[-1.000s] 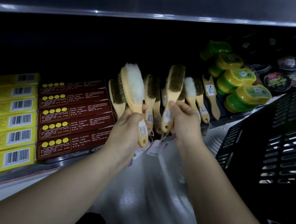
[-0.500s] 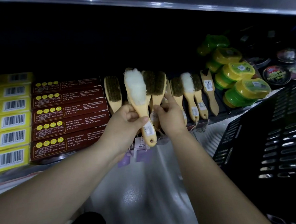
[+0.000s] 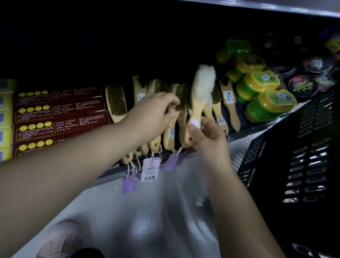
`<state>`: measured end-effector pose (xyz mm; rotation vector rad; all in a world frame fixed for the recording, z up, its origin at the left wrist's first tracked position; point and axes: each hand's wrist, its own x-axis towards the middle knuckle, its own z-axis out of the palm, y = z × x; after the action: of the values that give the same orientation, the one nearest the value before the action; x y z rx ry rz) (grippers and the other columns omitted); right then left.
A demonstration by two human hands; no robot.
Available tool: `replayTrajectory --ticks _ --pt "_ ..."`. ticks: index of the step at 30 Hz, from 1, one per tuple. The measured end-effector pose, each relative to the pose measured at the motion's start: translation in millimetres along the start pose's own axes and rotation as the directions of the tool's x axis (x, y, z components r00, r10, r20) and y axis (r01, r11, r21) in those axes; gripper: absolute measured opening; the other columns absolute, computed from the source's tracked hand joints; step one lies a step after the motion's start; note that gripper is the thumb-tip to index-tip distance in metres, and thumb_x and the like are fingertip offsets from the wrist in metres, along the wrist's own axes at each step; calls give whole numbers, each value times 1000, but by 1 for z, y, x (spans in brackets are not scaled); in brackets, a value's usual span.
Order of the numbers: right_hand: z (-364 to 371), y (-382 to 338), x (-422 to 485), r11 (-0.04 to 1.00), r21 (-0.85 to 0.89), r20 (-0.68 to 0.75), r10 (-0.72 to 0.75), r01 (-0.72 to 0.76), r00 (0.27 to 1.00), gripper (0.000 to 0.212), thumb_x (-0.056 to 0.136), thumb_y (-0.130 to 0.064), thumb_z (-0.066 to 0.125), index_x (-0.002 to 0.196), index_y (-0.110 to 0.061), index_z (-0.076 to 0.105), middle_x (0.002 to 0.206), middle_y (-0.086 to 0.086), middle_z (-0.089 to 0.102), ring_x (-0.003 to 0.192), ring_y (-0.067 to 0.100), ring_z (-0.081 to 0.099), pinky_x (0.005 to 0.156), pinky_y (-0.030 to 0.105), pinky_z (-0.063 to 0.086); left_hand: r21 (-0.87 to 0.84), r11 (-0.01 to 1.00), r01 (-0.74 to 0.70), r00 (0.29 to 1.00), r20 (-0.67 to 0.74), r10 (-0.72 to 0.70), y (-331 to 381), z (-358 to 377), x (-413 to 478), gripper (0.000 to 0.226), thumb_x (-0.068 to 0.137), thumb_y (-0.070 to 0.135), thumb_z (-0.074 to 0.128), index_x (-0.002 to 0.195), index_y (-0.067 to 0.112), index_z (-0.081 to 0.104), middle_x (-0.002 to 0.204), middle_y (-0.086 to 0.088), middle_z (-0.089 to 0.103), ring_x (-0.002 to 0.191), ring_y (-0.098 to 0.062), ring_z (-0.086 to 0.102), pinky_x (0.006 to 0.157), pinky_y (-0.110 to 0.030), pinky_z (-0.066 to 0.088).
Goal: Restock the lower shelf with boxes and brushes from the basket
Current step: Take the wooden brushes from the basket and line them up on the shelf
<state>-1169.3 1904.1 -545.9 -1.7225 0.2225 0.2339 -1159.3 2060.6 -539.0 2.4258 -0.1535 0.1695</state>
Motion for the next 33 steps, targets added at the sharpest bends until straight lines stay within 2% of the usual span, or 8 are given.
replayTrajectory --ticks 3,5,8,12,16,24,30,33 --pt "-4 8 12 998 -63 -74 24 -29 997 15 91 -14 58 106 -12 60 86 2 64 65 7 61 54 18 47 335 899 -283 946 253 203 -6 1 18 49 92 33 53 138 23 40 150 5 33 143 -14 15 114 -29 3" --pt "-1 12 16 991 -137 -70 -1 -9 998 18 91 -16 58 109 -14 59 88 -1 64 73 9 61 61 20 47 501 788 -359 908 384 169 -13 2 24 64 90 47 49 146 27 25 158 4 14 146 -17 -4 114 -40 -11" --pt "5 16 18 980 -194 -60 -61 49 996 25 92 -17 57 115 -23 52 89 -13 60 79 0 59 64 16 46 634 696 -337 917 388 90 -21 4 16 77 86 64 39 149 34 6 159 0 -1 144 -26 -14 111 -49 -16" --pt "17 16 21 915 -385 -45 -152 123 987 35 95 -21 51 129 -24 47 79 -15 56 69 -5 55 62 18 47 682 686 -253 950 308 45 -27 10 -2 88 82 71 33 148 33 -10 158 -4 -3 143 -31 -14 109 -50 -20" --pt "24 18 22 808 -568 -9 -196 156 981 41 94 -13 51 134 -17 45 113 10 57 106 27 53 92 43 45 698 682 -218 965 257 45 -28 14 -5 94 80 74 32 148 28 -13 157 -6 2 142 -32 -12 107 -50 -22" --pt "13 18 26 782 -610 47 -122 126 991 48 95 -10 46 140 -23 37 122 13 51 90 20 55 80 32 47 691 690 -216 974 199 105 -31 15 -7 100 77 75 37 149 19 -3 153 -8 14 142 -32 -2 110 -50 -18" --pt "21 13 25 781 -614 48 -113 119 992 49 93 -8 48 140 -19 38 125 11 46 108 25 51 89 32 42 682 701 -209 976 196 100 -23 12 -8 100 77 73 42 149 16 4 152 -9 18 143 -31 2 112 -50 -14" --pt "20 -1 20 779 -623 3 -88 70 996 44 93 -8 47 135 -16 40 128 11 43 108 27 51 83 31 41 613 767 -189 979 179 98 -12 7 -10 93 80 67 47 149 16 11 150 -8 22 143 -30 5 114 -48 -12"
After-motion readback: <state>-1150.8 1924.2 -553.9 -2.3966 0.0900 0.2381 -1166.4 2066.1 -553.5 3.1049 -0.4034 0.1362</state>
